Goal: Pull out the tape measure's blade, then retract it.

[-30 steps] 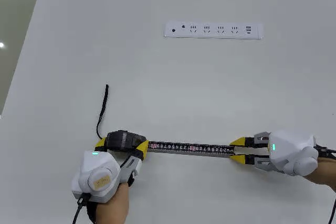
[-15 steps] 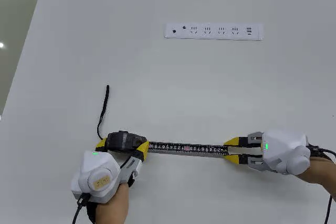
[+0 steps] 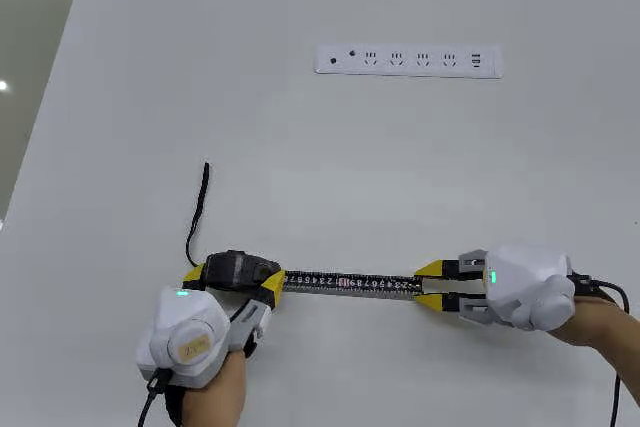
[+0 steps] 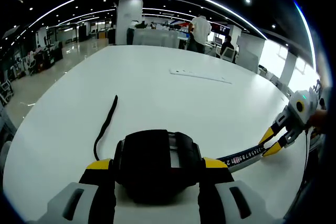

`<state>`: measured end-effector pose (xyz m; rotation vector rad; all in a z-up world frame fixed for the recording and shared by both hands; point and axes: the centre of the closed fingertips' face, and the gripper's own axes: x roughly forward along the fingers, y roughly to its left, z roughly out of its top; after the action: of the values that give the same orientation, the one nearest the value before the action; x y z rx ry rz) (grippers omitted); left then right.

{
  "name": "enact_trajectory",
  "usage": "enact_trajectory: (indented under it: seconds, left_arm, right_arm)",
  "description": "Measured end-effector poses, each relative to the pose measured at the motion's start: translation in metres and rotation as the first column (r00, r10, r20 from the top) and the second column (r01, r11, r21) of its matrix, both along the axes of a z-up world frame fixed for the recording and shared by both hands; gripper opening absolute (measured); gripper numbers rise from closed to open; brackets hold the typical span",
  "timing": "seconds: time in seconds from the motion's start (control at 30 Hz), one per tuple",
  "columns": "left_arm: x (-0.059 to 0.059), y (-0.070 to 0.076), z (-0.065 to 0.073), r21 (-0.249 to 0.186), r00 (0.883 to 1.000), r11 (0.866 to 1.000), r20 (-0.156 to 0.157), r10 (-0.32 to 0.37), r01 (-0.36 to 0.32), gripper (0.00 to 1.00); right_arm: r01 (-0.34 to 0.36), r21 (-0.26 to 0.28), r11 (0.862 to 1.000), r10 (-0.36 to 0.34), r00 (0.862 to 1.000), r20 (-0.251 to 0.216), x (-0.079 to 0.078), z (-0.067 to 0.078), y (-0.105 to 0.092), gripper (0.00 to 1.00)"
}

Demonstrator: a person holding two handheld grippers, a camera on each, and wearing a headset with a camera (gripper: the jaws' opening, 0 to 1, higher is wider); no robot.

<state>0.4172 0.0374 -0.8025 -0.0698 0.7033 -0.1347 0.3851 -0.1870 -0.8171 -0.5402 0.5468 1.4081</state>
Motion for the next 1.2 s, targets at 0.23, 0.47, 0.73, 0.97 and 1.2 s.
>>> enact_trajectory:
  seconds: [0.23,0.47,0.73,0.97,1.2]
  left_arm:
    - [0.000,0.000,0.000,-0.003,1.000,1.000,-0.002,0.002,-0.002,0.60]
    - [0.000,0.000,0.001,-0.002,1.000,1.000,-0.004,0.002,-0.002,0.60]
    - [0.000,0.000,0.001,-0.007,1.000,1.000,-0.005,0.004,-0.004,0.61]
    - [0.000,0.000,0.001,-0.008,1.000,1.000,-0.006,0.005,-0.005,0.61]
    - [0.000,0.001,0.000,-0.007,1.000,1.000,-0.010,0.004,-0.005,0.61]
  right_arm:
    - [-0.004,0.010,1.000,0.004,1.000,-0.003,0.001,0.002,0.010,0.12]
    - [-0.006,0.015,1.000,0.006,1.000,-0.005,0.002,0.000,0.015,0.12]
    - [-0.007,0.032,0.999,0.007,1.000,-0.010,0.003,0.001,0.032,0.12]
    - [-0.006,0.041,0.999,0.006,1.000,-0.016,0.004,0.001,0.042,0.12]
    - [-0.006,0.052,0.999,0.007,1.000,-0.023,0.005,-0.001,0.053,0.12]
